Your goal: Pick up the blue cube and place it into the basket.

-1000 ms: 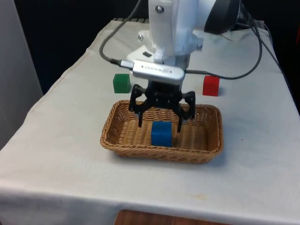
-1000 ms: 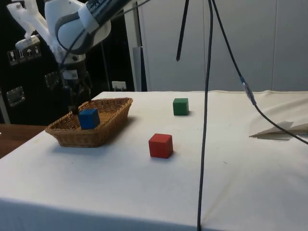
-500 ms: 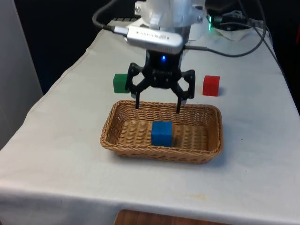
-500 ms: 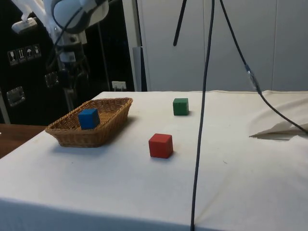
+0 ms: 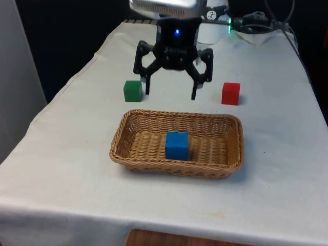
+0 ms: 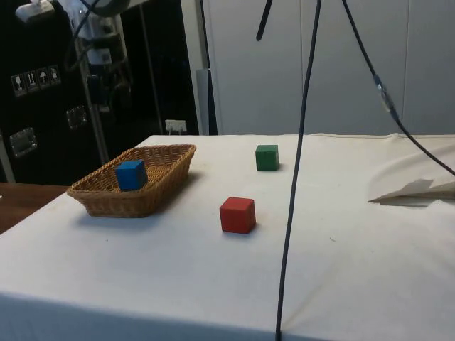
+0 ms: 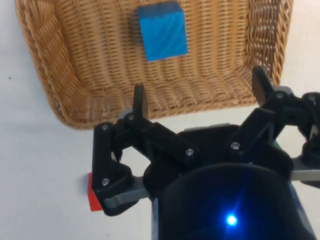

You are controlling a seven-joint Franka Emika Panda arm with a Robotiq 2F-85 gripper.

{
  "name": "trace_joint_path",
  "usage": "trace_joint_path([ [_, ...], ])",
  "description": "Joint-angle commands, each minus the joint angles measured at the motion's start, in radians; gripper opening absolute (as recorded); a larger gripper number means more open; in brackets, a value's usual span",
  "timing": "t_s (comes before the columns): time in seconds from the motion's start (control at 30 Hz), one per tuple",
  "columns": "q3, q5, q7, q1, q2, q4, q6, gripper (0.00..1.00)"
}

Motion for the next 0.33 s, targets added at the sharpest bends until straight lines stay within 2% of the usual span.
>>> trace_joint_path([
  [0.0, 0.000, 0.000, -0.001, 0.000, -0.008, -0.006, -0.004, 1.00],
  [0.03, -0.002, -0.003, -0.006, 0.000, -0.035, -0.027, -0.005, 1.00],
  [0.23, -0.003, -0.003, -0.007, 0.000, -0.091, -0.068, -0.017, 1.00],
  [0.3, -0.002, -0.001, -0.005, 0.000, -0.088, -0.065, -0.024, 1.00],
])
